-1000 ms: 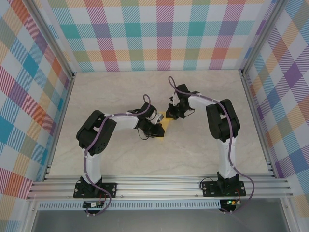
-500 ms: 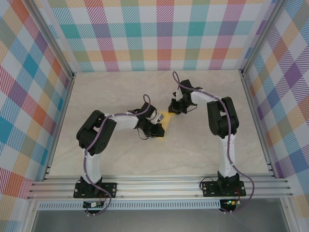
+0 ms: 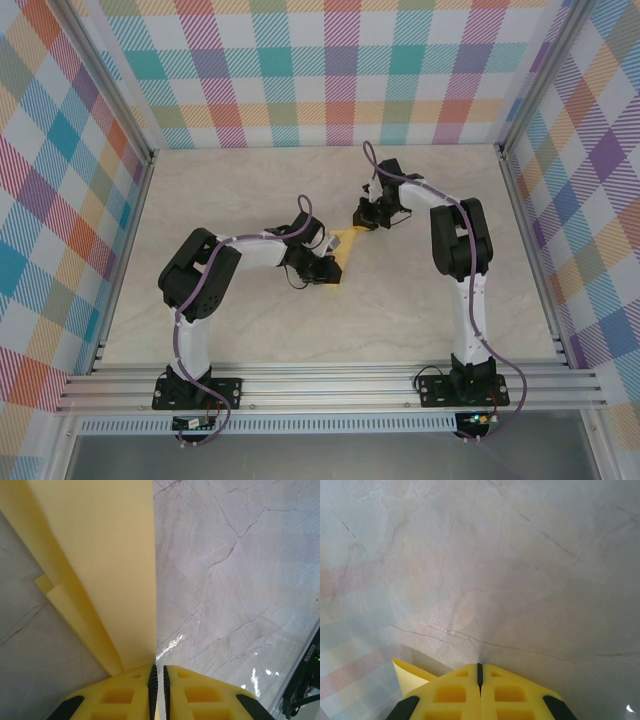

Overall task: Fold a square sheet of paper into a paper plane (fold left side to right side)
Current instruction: Fold the wing for the fifth time at the center of the table, then move the paper plane to the center of the table.

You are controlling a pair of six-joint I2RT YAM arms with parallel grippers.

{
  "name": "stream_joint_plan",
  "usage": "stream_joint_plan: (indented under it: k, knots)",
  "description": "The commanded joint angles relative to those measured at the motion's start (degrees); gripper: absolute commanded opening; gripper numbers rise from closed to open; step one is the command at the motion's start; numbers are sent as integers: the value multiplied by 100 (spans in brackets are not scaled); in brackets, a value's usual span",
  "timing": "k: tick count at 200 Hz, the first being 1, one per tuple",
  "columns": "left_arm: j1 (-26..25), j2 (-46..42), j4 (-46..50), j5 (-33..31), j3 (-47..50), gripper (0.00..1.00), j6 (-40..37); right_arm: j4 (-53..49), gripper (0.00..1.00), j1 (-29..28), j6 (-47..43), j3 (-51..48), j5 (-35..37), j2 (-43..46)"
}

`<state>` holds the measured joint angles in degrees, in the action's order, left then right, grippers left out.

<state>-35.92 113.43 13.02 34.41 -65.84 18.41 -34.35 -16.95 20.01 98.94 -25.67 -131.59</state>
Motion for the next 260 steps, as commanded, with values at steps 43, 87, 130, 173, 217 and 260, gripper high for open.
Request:
stream_joint_plan:
  k: [43,87,130,173,217,260]
  knots:
    - [-96,-52,654,-136,306,19,-177,37,6,155,-260,297,357,-81]
    - [-90,-338,744,18,-33,31,-158,-100,34,318,-353,191,829,676]
    - [-60,-985,823,169,-387,45,-270,-123,50,335,-151,-469,775,1509]
    - [33,-2142,611,-849,8,53,-379,315,59,100,1030,-1775,467,2497]
    - [92,-3088,334,-2809,753,62,76,102,70,-758,1596,-2020,848,2473]
    - [94,-3217,241,-3138,863,63,151,186,61,-1035,1805,-2112,821,1979]
